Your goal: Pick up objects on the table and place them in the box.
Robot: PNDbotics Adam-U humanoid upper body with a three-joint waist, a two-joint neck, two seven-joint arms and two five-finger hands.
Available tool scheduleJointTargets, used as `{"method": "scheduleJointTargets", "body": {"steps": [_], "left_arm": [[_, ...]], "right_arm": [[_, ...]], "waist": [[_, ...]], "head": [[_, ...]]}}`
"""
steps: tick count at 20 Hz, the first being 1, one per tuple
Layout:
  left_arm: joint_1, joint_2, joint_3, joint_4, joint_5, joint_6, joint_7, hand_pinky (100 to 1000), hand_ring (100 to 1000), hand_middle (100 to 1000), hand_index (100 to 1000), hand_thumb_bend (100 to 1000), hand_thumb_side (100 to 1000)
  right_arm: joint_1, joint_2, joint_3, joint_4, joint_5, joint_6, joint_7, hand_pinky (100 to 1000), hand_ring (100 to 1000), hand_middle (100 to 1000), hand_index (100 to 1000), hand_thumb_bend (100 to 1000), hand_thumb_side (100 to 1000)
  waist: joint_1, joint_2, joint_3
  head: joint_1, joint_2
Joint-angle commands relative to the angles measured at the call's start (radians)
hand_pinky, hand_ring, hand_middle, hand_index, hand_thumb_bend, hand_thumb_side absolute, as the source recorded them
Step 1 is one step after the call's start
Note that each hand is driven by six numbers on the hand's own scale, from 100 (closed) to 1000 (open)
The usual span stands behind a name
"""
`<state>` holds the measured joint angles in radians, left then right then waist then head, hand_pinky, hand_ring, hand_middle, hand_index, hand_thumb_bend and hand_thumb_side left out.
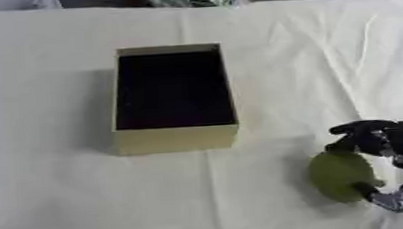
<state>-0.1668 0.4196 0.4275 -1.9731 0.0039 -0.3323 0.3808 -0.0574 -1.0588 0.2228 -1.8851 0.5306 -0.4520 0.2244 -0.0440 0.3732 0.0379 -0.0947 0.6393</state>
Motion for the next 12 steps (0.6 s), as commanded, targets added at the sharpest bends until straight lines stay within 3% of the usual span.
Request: {"method": "scheduleJointTargets", "body": {"steps": [1,12], "left_arm": [[-0.002,0.018,0.011,-0.011,0.002,-0.003,-0.004,622,700,630,742,439,458],[-0.003,0.015,0.011,-0.011,0.004,-0.005,-0.005,623,701,631,742,437,458]], "right_arm": [[-0.008,-0.022,-0.003,0.004,0.009,0.002,0.005,954,1000,788,940,100,726],[-0.027,-0.016,0.012,0.007,0.010,-0.001,-0.007,950,1000,735,886,100,660]], "waist": [[0.004,-0.014,0.001],[0.006,-0.012,0.005]], "head": [[-0.003,-0.014],[-0.003,-0.017]]}}
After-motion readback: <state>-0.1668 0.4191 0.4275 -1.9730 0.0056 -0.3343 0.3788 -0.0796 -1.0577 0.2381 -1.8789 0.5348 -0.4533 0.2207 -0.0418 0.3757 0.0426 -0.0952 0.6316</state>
